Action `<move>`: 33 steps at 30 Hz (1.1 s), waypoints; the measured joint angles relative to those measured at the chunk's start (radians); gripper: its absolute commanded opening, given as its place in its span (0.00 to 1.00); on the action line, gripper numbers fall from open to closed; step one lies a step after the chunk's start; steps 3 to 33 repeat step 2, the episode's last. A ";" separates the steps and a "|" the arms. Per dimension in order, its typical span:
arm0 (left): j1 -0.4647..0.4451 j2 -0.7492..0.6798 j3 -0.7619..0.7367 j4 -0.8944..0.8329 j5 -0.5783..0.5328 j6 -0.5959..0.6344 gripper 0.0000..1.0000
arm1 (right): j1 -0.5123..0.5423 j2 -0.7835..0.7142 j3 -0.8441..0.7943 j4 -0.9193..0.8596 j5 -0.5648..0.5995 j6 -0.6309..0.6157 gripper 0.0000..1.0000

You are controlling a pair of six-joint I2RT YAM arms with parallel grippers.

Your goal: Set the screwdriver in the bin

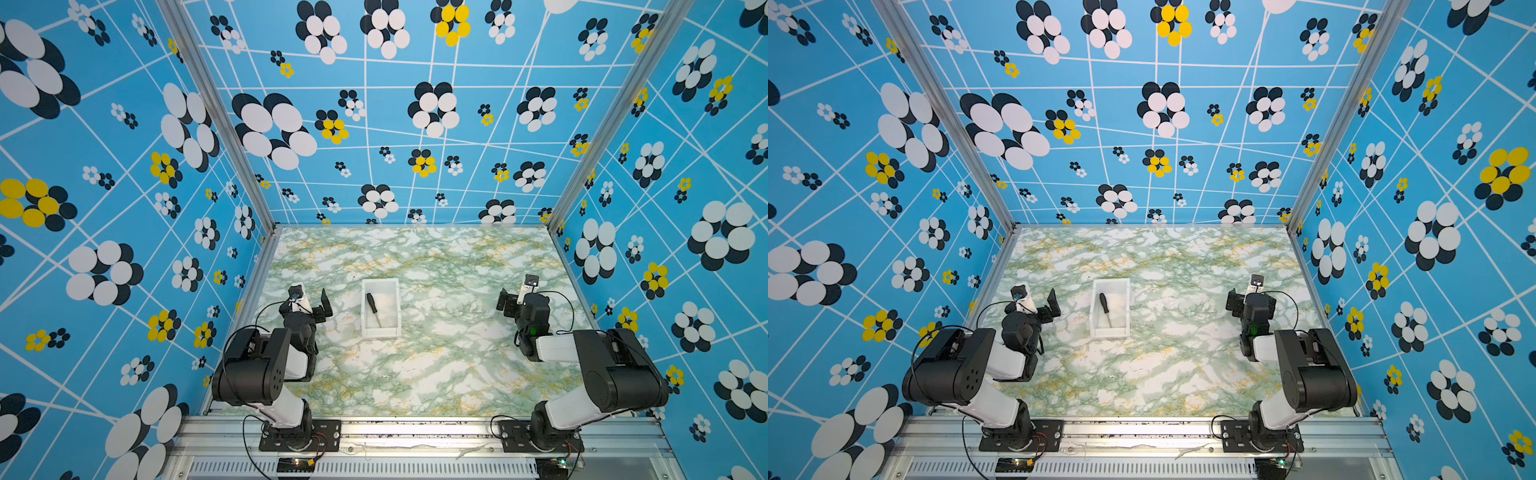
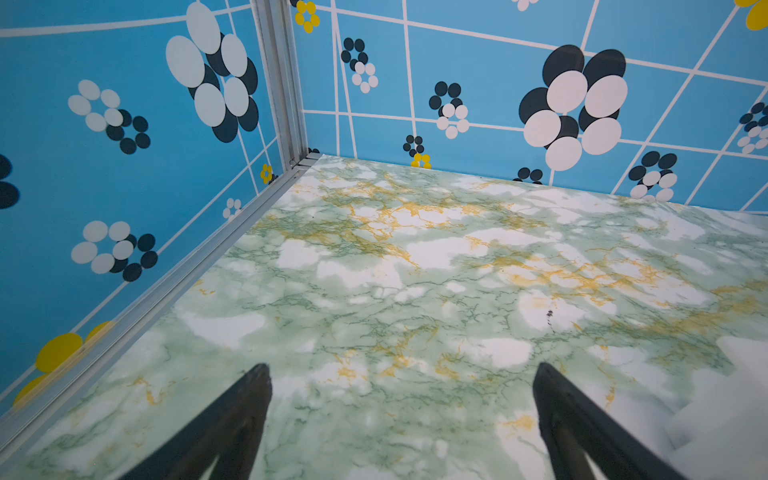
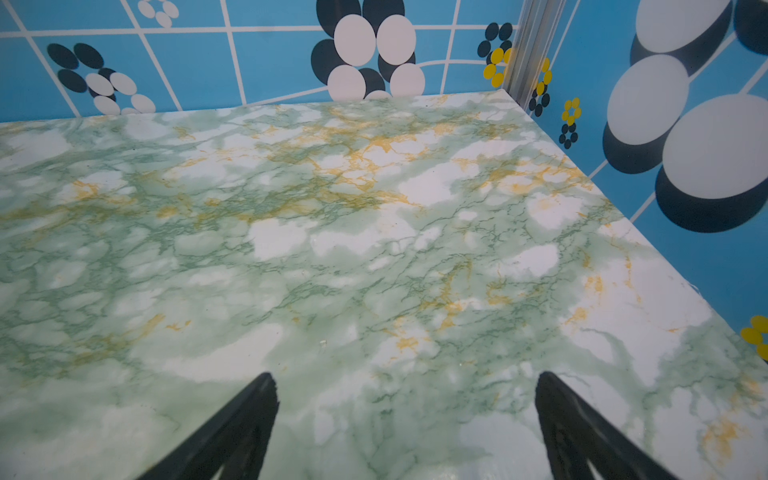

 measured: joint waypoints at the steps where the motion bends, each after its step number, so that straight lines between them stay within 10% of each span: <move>1: 0.000 0.000 0.000 0.000 0.000 0.000 0.99 | 0.000 0.000 0.000 0.000 0.000 0.000 0.99; 33: 0.000 0.000 0.000 0.000 0.000 0.000 0.99 | 0.000 0.000 0.000 0.000 0.000 0.000 0.99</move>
